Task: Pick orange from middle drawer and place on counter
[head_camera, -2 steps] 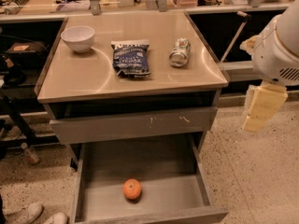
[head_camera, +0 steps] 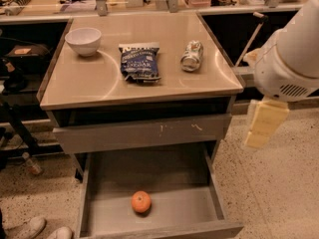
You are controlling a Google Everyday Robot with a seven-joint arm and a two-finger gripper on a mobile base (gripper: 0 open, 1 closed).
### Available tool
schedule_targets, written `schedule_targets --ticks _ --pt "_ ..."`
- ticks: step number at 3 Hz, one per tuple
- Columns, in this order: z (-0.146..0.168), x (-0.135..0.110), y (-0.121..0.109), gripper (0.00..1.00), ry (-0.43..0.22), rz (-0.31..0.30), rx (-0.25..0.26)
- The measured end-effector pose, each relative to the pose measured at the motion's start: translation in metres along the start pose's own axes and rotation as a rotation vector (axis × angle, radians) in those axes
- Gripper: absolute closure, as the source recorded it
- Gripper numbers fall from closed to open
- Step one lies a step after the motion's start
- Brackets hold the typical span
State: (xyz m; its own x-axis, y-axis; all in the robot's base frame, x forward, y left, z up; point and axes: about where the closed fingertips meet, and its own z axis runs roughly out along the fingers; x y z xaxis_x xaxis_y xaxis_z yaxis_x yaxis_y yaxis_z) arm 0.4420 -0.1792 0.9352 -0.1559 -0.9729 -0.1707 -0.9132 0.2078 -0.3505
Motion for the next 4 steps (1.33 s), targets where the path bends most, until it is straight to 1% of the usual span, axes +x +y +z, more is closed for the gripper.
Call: schedule_targets --ticks 1,2,3,4 --pt "0.034 -0.025 0.018 0.0 -0.049 -0.019 -0.049" --pt "0.056 -0.05 0.048 0.0 -0.095 -0.027 -0.132" --pt "0.057 -0.051 0.05 0.0 -0.099 -0.026 -0.138" --pt "0.076 -0.06 0.076 0.0 -0.135 -0.031 -0.192"
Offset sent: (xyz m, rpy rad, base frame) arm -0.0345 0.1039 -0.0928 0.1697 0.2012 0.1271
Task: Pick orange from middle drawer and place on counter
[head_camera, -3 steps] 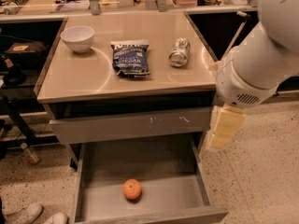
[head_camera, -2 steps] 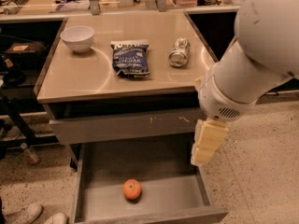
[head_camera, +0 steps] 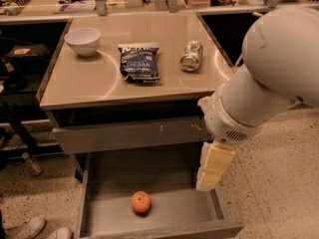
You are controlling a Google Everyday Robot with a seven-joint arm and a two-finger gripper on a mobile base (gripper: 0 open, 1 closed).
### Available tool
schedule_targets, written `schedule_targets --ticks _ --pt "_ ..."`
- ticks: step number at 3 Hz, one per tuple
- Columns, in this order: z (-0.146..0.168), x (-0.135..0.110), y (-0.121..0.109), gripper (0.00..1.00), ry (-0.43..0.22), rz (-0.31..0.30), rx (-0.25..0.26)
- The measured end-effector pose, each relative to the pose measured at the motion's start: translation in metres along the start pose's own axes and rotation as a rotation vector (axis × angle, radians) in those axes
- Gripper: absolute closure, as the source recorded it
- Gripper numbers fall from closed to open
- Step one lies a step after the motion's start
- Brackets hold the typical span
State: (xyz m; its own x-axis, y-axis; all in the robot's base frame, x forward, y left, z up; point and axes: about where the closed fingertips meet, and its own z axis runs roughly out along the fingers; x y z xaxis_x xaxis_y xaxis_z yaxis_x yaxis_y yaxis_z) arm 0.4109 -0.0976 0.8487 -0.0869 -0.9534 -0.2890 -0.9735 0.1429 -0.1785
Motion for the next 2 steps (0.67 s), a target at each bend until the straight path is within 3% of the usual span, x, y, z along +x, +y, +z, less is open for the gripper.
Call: schedule_targets --ticks 1,2 --pt "0.059 -0.02 0.033 0.0 -0.076 -0.006 -0.093" --pt "0.114 -0.034 0.045 0.0 -0.134 0.0 -0.131"
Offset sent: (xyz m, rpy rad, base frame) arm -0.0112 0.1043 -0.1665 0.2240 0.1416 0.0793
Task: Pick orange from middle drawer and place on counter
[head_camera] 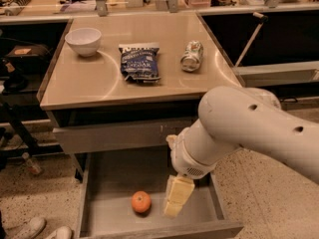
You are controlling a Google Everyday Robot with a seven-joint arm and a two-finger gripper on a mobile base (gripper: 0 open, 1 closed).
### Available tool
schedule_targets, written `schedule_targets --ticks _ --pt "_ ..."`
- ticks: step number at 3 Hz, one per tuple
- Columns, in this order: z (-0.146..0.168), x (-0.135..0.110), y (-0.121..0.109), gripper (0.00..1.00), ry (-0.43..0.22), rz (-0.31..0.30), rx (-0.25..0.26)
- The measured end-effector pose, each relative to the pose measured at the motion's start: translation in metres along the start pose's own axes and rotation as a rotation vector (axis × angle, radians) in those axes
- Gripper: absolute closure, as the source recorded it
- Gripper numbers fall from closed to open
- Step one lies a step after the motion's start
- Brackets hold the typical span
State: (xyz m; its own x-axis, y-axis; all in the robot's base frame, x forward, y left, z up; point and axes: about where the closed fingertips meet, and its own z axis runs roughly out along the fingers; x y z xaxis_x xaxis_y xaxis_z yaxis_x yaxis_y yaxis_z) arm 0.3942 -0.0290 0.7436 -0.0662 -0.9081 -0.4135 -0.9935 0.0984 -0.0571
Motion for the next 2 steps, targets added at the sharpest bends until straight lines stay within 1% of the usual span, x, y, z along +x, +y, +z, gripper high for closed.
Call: schedule_targets --ticks 1,2 --pt "-0.0004 -0.0011 -0.0037 0.0 -0.005 0.0 0.017" --pt "0.0049 -0.0013 -0.0016 0.0 -0.029 -0.002 0.019"
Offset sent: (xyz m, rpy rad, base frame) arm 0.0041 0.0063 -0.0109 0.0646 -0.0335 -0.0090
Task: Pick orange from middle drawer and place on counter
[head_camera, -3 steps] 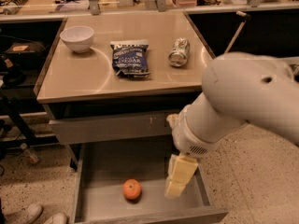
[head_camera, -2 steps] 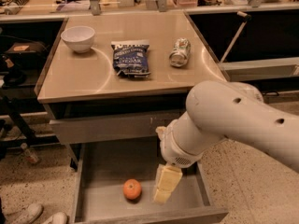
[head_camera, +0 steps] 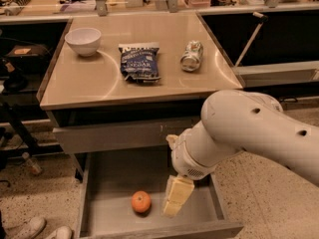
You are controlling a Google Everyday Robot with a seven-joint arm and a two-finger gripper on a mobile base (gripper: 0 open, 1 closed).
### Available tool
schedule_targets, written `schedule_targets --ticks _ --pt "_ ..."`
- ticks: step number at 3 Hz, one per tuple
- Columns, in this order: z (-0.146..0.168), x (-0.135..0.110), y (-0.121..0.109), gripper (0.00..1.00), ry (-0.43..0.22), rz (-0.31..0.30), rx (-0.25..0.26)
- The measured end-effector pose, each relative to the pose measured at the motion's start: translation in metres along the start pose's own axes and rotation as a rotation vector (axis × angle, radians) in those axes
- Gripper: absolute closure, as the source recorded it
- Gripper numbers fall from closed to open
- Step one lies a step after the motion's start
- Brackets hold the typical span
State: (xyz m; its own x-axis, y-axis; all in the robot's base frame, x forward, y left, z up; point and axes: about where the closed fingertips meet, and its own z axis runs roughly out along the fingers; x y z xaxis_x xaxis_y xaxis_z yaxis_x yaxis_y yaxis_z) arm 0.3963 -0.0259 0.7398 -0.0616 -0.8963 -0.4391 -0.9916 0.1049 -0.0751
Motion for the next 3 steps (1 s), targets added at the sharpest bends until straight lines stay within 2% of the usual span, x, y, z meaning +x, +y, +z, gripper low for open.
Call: schedule_targets --ticks 1,3 --pt "0.047 0.008 -0.004 0.0 -0.032 0.006 -0.008" --pt "0.137 0.018 -0.068 0.0 -0.095 0.037 0.113"
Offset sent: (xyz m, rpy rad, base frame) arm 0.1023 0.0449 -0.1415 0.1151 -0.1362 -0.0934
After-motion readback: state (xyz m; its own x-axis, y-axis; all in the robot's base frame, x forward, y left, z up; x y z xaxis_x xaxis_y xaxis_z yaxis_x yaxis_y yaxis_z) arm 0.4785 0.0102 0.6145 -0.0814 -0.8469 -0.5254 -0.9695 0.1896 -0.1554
